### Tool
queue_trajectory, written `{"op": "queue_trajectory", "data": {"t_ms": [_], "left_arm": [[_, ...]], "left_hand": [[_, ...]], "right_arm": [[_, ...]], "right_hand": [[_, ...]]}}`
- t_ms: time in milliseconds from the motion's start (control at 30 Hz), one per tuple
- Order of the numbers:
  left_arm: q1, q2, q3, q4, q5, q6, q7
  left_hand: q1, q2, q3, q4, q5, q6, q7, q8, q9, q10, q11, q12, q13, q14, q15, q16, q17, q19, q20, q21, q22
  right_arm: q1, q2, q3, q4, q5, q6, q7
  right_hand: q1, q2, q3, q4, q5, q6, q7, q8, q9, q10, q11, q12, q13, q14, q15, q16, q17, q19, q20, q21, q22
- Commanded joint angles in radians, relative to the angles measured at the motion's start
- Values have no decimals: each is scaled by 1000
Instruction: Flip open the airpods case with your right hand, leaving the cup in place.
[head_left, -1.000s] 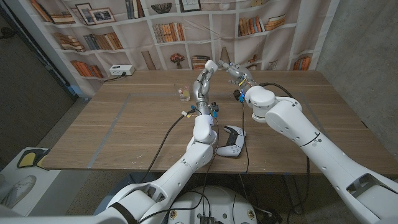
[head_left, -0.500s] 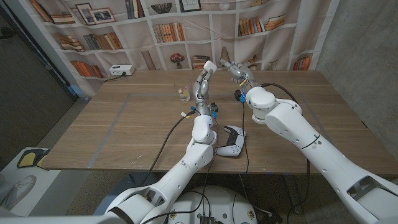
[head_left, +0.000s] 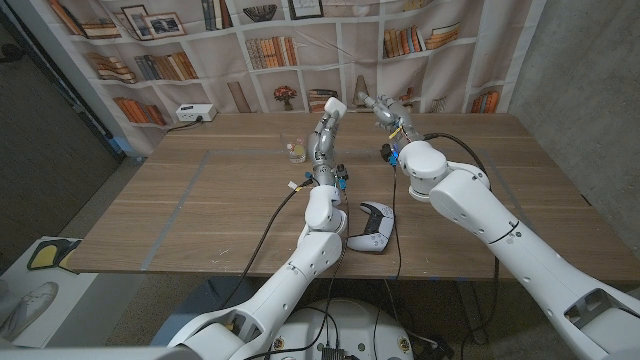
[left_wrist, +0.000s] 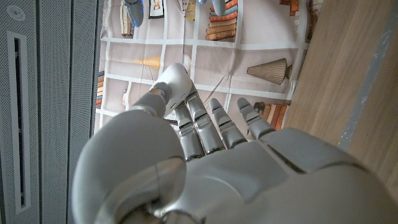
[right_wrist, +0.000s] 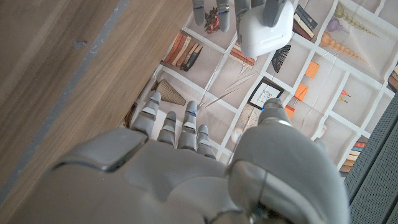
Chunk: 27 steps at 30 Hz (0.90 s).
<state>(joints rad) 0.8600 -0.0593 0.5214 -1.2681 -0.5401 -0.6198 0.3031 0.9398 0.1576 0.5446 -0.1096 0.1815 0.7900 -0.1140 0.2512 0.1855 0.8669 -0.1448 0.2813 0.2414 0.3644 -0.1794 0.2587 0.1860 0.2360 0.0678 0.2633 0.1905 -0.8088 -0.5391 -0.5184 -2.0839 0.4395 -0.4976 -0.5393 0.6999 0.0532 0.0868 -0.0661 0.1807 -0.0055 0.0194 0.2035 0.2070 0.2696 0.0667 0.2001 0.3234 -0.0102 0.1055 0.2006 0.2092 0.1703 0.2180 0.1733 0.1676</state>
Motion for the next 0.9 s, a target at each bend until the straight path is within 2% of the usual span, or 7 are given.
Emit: {"op": "queue_trajectory", "data": {"t_ms": [33, 367, 500, 633, 900], "left_arm": [[48, 6, -14, -96, -253, 102, -166], [61, 11, -24, -120, -337, 150, -220], [68, 10, -32, -132, -386, 169, -256], [76, 12, -39, -145, -421, 184, -282], [81, 17, -45, -156, -472, 217, -327]], "left_hand": [[4, 12, 5, -10, 6, 66, -41, 3, 5, 45, -29, -4, 24, 24, -25, -1, 1, 4, -1, 4, 3], [9, 14, 0, -15, 5, 76, -42, 4, 5, 49, -30, -5, 26, 30, -26, 2, 4, 3, -3, 3, 3], [10, 15, -1, -16, 6, 79, -41, 3, 5, 52, -35, -5, 27, 29, -27, 1, 4, 0, -6, 2, 2], [11, 16, -3, -18, 5, 82, -41, 3, 6, 56, -35, -5, 28, 28, -29, 0, 5, -2, -6, 1, 2], [14, 18, -10, -20, 4, 91, -43, 4, 6, 61, -37, -5, 32, 26, -31, 1, 9, -6, -5, -2, 2]], "right_arm": [[4, -16, -20, -32, -87, -12, -12], [13, -23, -29, -55, -125, -45, 2], [31, -27, -41, -73, -146, -91, 6], [68, -44, -63, -97, -159, -175, 35], [105, -37, -114, -112, -234, -259, 17]], "right_hand": [[-7, -2, 3, -4, 2, 5, 0, 7, 3, 8, -5, 6, 2, 0, -2, 10, 0, -7, 0, 1, 3], [-3, -4, 4, -9, 3, 6, -6, 7, 2, 1, -8, 3, 0, -4, -5, 9, -1, -13, -1, 3, 4], [1, -5, 4, -13, 4, 4, -7, 7, 2, -8, -4, 0, -1, -9, -5, 8, -1, -16, -1, 4, 4], [2, -7, 4, -16, 4, -3, -11, 4, 2, -17, 0, -3, -3, -11, -2, 8, -2, -20, -1, 4, 4], [2, -12, 2, -19, 4, -7, -8, 3, 2, -19, 2, -2, -4, -7, -1, 10, -2, -24, 0, 5, 4]]}}
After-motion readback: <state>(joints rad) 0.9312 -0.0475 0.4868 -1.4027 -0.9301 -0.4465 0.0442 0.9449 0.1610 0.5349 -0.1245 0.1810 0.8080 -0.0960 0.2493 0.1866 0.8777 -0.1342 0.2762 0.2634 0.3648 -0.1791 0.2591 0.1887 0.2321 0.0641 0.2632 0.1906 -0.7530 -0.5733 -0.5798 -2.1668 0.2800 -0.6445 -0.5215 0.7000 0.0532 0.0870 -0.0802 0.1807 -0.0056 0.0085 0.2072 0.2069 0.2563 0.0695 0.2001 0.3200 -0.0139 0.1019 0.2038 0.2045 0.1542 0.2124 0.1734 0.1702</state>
